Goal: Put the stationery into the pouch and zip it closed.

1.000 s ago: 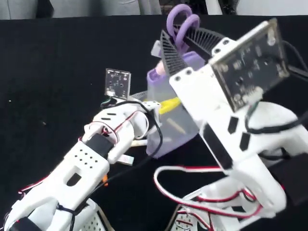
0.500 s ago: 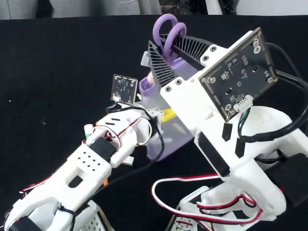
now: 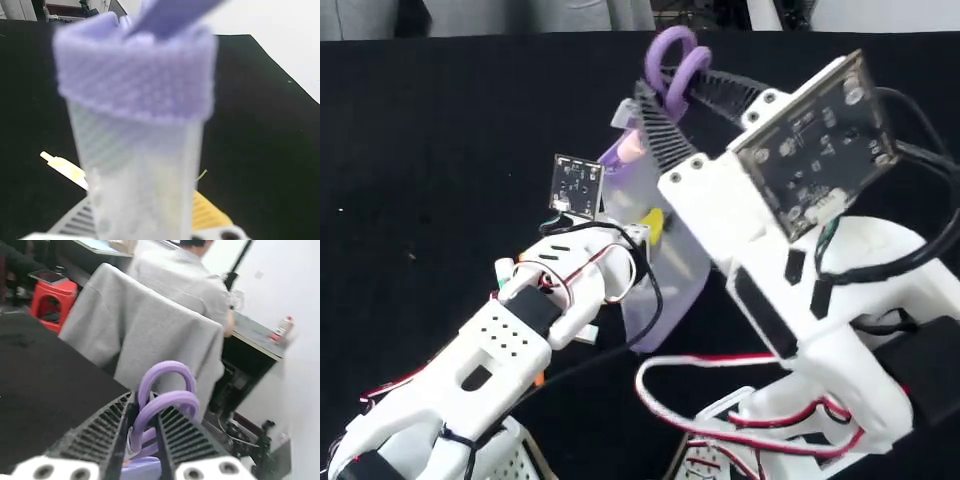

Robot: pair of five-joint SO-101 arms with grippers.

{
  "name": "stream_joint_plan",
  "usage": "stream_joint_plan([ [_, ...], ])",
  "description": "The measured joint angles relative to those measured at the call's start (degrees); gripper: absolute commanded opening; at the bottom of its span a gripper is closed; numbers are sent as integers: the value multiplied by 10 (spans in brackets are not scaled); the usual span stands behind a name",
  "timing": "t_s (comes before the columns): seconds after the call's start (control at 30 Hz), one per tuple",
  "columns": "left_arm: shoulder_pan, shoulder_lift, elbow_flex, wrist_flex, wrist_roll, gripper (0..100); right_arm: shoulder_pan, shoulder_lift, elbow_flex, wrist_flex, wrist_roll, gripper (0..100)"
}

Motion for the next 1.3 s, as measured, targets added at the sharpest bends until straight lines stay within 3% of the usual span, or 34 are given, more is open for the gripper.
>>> stream_joint_plan([
  [0.13, -6, -8, 27, -10, 0, 30, 33, 0, 1, -1, 2, 11],
  [0.7, -57, -22, 173, -26, 0, 30, 38, 1, 8, -1, 2, 11],
  [1.3, -59, -28, 181, -26, 4, 30, 38, 1, 9, -1, 2, 11],
])
